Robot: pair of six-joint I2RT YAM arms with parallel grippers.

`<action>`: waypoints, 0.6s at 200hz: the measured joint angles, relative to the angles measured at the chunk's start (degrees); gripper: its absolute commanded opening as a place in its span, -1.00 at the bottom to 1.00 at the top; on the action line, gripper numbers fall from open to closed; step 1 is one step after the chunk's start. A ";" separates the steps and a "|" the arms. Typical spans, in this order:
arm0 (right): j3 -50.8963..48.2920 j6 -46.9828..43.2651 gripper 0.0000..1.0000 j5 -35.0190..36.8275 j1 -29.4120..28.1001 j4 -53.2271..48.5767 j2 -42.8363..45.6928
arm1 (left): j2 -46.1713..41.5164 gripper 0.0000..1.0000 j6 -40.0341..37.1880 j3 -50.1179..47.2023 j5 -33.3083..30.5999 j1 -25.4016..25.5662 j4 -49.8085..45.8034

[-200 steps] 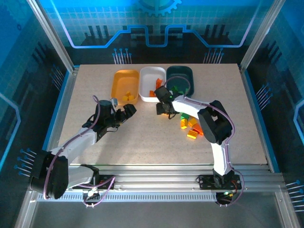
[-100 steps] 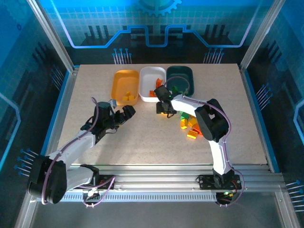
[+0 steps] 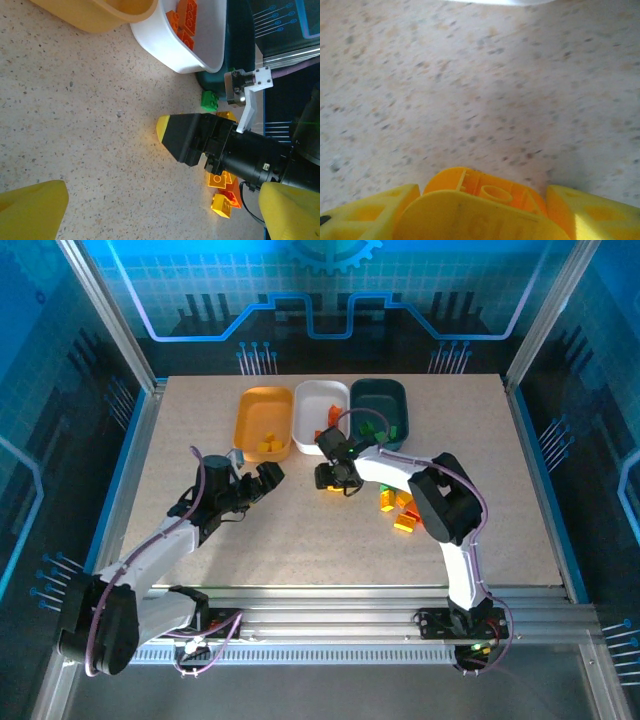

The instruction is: Sort the legos into containers by color

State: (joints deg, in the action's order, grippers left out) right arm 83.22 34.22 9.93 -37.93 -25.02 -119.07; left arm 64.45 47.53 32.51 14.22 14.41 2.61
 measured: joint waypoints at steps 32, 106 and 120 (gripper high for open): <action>0.00 -1.22 0.43 -4.85 -0.28 0.02 0.87 | 0.00 0.98 -0.02 -0.02 0.00 0.00 -0.15; 0.26 -6.56 0.41 -8.76 -1.03 -0.83 1.64 | -0.11 0.98 -0.04 -0.44 -0.33 0.00 -0.66; 1.09 -8.72 0.40 -9.05 -1.53 -1.55 1.03 | -0.17 0.98 -0.04 -0.59 -0.44 0.00 -0.83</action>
State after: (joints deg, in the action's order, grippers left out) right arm 84.31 25.50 0.89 -39.46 -26.57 -118.04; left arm 64.27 47.48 31.92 13.78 14.41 1.78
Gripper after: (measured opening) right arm 0.707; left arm 0.990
